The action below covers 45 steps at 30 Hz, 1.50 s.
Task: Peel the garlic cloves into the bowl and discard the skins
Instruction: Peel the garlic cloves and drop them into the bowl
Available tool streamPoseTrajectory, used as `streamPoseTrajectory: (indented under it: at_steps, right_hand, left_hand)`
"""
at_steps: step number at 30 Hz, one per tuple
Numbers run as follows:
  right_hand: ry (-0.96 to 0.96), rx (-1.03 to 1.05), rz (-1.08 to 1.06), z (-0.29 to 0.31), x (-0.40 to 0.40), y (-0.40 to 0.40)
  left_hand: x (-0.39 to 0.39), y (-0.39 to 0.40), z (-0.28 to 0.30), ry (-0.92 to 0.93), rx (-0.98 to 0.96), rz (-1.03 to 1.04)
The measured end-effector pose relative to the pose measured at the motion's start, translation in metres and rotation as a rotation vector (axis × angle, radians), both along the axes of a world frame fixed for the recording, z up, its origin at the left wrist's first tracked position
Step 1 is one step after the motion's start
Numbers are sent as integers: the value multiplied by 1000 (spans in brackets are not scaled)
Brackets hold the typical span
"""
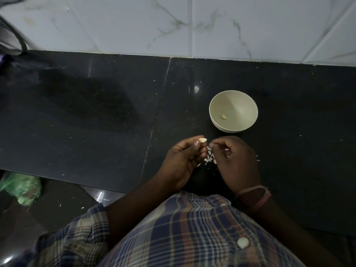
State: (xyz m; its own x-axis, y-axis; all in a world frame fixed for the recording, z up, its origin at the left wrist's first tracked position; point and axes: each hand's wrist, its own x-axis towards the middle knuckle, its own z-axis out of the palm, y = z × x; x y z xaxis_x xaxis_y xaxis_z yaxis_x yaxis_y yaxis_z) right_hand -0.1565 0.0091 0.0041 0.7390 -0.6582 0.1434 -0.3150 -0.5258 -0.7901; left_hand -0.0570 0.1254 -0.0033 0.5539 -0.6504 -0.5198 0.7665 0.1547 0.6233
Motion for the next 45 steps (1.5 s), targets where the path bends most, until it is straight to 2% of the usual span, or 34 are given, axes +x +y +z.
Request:
streamPoseTrajectory:
  at_steps: [6,13,20,24,27,32,40,45]
  right_hand:
    - [-56,32,17,9,1,2]
    - [-12,27,8,11,4,3]
    - [25,20,6,11,3,5]
    - [36,105,-48,11,1,8]
    - [46,243,-74,11,2,9]
    - [46,290,-118,8,6,12]
    - [68,123,-119,6,9,14]
    - [77,105,-125,4,10,11]
  left_hand:
    - [-2,-1,-4,-114,29,12]
    - [-4,1,6,-328,101,-31]
    - [-5,2,12,-382,141,-15]
    - [-8,0,14,-415,142,8]
    - [-9,-2,13,-448,160,39]
    - [-10,-6,12,-426,148,34]
    - [-11,-8,10,-407,169,27]
    - [-11,-10,11,-304,122,42]
